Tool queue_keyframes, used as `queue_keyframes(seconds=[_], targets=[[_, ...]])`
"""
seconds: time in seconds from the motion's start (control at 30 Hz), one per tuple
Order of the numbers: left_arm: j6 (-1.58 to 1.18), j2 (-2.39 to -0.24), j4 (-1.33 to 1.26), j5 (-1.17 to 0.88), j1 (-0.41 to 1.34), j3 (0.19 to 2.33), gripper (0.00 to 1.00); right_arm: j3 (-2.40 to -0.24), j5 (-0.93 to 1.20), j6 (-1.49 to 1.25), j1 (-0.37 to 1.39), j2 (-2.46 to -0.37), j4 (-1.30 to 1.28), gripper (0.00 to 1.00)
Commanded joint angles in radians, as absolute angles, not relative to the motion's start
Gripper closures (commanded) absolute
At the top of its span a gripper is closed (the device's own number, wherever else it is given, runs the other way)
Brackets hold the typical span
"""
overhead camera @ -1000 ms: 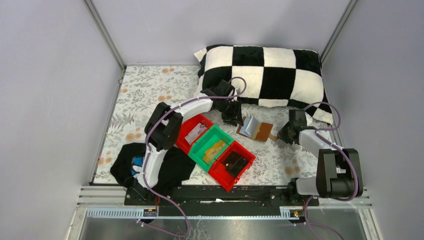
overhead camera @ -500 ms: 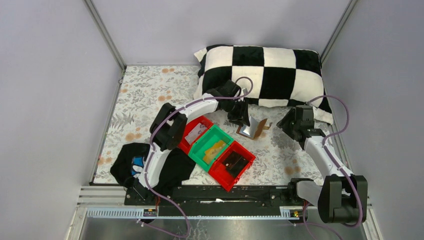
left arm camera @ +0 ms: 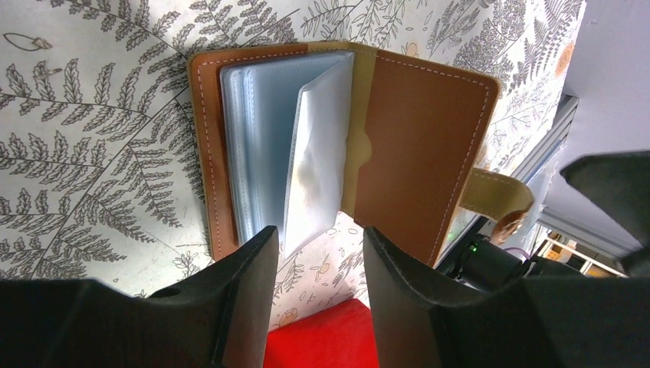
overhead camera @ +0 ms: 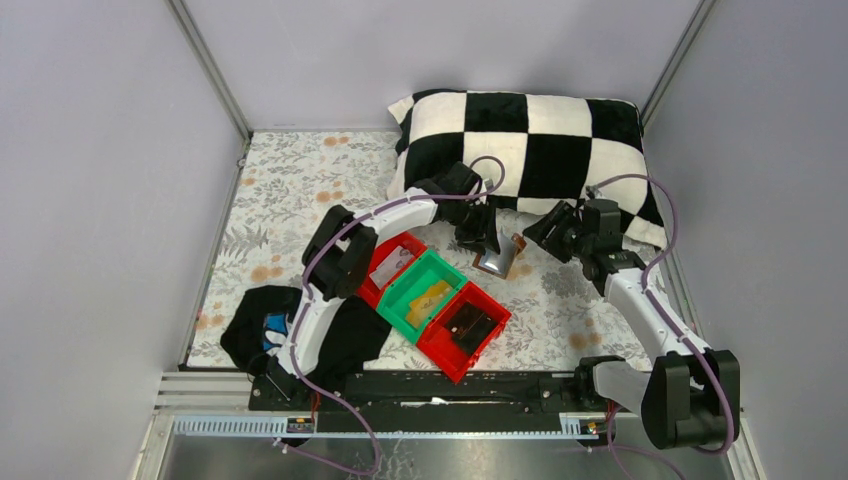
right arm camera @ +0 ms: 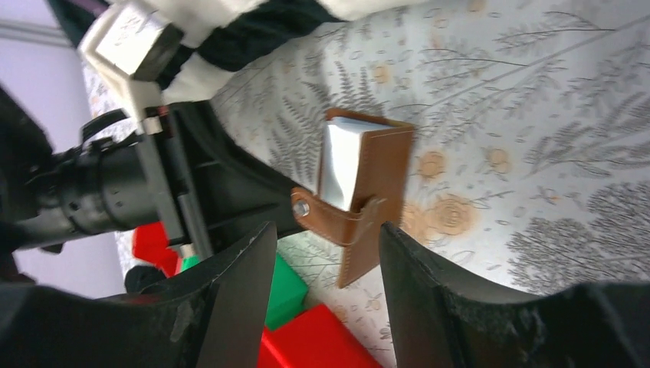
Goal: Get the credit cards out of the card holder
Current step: Open the card holder at the center of the board.
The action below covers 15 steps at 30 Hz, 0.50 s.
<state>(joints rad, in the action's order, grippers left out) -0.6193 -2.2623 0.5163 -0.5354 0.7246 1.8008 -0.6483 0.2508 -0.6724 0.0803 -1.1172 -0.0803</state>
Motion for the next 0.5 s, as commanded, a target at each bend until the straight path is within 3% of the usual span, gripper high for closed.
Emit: queue_keyframes(seconds=[0.0,0.17,0.47], targets=[[-0.638,-2.279,0.471,-0.561,0.739,1.862,0.51,-0.698,0.31,-0.702,0.136,-1.107,-0.012,0.41],[-0.657,-2.293,0.444,-0.591,0.763,1.874,0.51,-0.682,0.282,-0.754,0.164,-1.104,0.035,0.44],[-0.669,-2.323,0.425,-0.621,0.806,1.889,0.51,-0.668,0.252,-0.794,0.164,-1.17,0.026,0.65]])
